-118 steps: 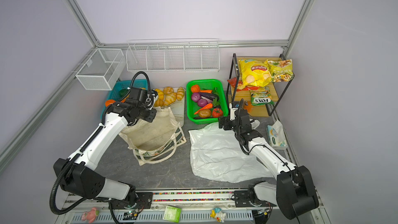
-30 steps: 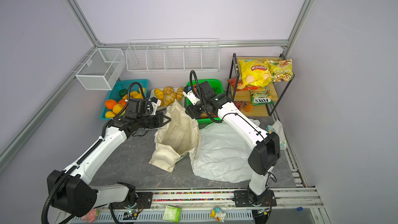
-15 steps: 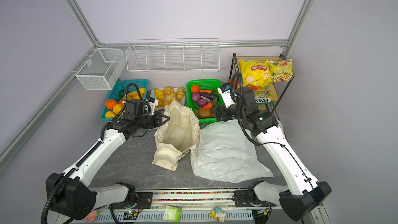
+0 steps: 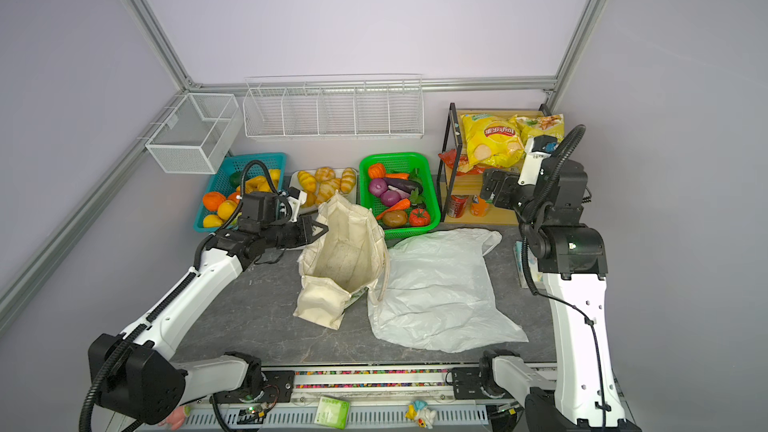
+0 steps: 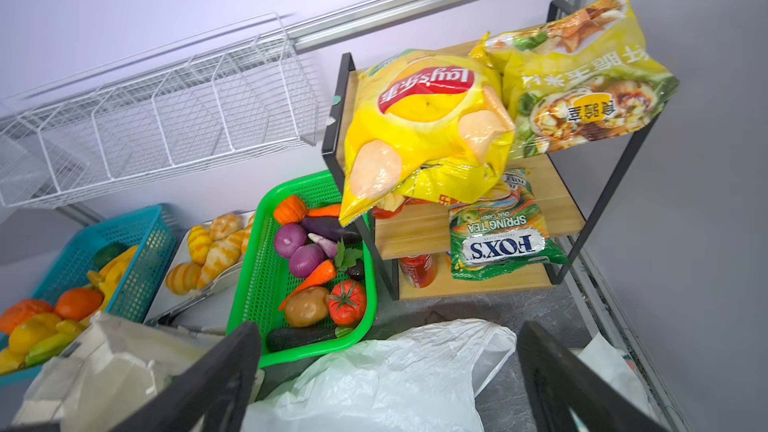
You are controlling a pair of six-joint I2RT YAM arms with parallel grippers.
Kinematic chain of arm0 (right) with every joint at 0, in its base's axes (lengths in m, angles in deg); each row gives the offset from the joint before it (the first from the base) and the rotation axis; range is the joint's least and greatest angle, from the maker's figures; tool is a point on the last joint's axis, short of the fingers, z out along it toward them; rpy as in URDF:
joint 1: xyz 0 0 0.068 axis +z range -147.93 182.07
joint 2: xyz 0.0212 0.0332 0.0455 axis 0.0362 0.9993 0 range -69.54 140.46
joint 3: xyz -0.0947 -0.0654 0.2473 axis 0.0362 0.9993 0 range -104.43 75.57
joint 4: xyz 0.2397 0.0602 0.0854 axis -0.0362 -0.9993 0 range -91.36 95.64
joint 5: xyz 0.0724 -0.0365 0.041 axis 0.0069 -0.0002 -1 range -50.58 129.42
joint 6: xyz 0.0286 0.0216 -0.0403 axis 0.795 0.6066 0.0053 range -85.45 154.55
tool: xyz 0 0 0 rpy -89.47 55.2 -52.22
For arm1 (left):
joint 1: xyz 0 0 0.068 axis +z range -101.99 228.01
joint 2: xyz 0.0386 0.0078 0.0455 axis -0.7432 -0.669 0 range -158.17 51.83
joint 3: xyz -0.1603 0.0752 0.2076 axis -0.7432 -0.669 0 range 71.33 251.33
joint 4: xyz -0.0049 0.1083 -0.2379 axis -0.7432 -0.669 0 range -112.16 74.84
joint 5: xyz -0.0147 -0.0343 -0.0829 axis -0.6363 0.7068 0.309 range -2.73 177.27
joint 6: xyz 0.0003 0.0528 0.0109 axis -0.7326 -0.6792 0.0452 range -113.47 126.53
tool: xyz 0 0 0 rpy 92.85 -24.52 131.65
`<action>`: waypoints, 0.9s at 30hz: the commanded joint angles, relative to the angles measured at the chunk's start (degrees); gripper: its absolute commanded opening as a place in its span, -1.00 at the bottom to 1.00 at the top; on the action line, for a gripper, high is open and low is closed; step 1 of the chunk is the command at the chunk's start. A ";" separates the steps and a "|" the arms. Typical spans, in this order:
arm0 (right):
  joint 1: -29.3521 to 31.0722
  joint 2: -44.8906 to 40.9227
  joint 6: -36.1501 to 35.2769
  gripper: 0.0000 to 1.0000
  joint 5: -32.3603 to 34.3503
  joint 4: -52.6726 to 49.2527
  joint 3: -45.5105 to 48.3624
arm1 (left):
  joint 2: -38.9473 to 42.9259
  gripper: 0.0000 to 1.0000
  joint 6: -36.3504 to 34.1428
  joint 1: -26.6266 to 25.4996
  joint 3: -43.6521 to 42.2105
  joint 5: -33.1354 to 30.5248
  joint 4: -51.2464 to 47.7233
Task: Place the mixed food into the grocery bags and tie them
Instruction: 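Release the tote rim and reach the right gripper to the yellow chip bag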
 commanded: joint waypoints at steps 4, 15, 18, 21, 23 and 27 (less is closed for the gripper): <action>-3.58 -1.28 6.34 1.00 -1.64 6.22 10.78 | 2.68 -1.00 -0.78 0.44 -1.11 -0.40 2.15; -12.92 6.55 15.57 0.92 -16.29 14.44 5.94 | 3.15 -1.00 -0.51 0.45 -1.29 0.03 2.82; -13.08 10.06 17.70 0.82 -17.16 16.99 3.50 | 3.41 -1.00 -0.51 0.44 -1.33 0.13 3.01; -13.11 13.14 19.02 0.68 -16.20 18.56 1.00 | 3.67 -1.00 -0.65 0.44 -1.38 0.27 3.01; -13.10 14.58 19.55 0.57 -14.54 19.88 0.43 | 3.94 -1.00 -0.73 0.48 -1.54 0.25 3.20; -12.96 16.53 20.05 0.19 -14.85 22.57 -0.05 | 4.41 -1.00 -0.86 0.46 -1.82 0.39 3.49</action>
